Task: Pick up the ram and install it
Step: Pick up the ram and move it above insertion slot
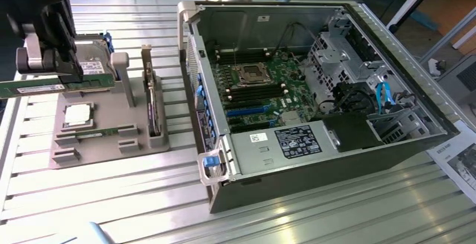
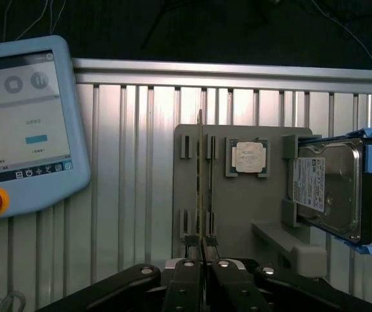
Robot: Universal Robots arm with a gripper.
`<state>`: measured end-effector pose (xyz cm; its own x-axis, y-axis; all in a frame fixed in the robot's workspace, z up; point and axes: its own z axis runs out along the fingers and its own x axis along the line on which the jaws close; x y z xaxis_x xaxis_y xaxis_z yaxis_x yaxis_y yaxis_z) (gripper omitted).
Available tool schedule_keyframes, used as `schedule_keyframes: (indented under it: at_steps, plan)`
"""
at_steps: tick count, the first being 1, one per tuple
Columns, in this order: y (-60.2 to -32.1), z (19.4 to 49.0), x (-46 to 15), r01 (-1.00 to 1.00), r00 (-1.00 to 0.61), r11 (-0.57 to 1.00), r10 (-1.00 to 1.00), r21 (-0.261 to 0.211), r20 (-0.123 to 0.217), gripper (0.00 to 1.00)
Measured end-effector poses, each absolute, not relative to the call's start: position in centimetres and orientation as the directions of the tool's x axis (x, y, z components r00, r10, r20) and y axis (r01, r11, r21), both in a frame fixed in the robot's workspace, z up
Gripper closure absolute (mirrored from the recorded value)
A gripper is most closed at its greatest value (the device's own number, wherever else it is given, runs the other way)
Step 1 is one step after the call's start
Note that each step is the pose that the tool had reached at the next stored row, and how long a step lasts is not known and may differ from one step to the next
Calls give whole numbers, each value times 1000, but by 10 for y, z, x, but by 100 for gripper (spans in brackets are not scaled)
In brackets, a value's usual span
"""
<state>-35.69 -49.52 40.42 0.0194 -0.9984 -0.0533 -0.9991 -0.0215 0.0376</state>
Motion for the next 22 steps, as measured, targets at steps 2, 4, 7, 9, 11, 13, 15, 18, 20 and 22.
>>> schedule_keyframes:
  at_steps: [2,4,7,9,11,13,15,18,20,22]
  plan:
    - [-495,404,-352,-999,19,-21,-998,38,-53,87]
    - [-495,404,-347,-999,19,-21,-998,38,-53,87]
    - [-495,404,-338,-999,19,-21,-998,38,-53,87]
    - [-496,404,-333,-999,19,-21,-998,38,-53,87]
    - [-496,404,-326,-999,19,-21,-998,38,-53,87]
    - [-496,404,-319,-999,19,-21,-998,38,-53,87]
    - [-496,404,-312,-999,19,-21,-998,38,-53,87]
    - [-496,404,-302,-999,19,-21,-998,38,-53,87]
    - [-496,404,-296,-999,19,-21,-998,38,-53,87]
    - [-496,404,-290,-999,19,-21,-998,38,-53,87]
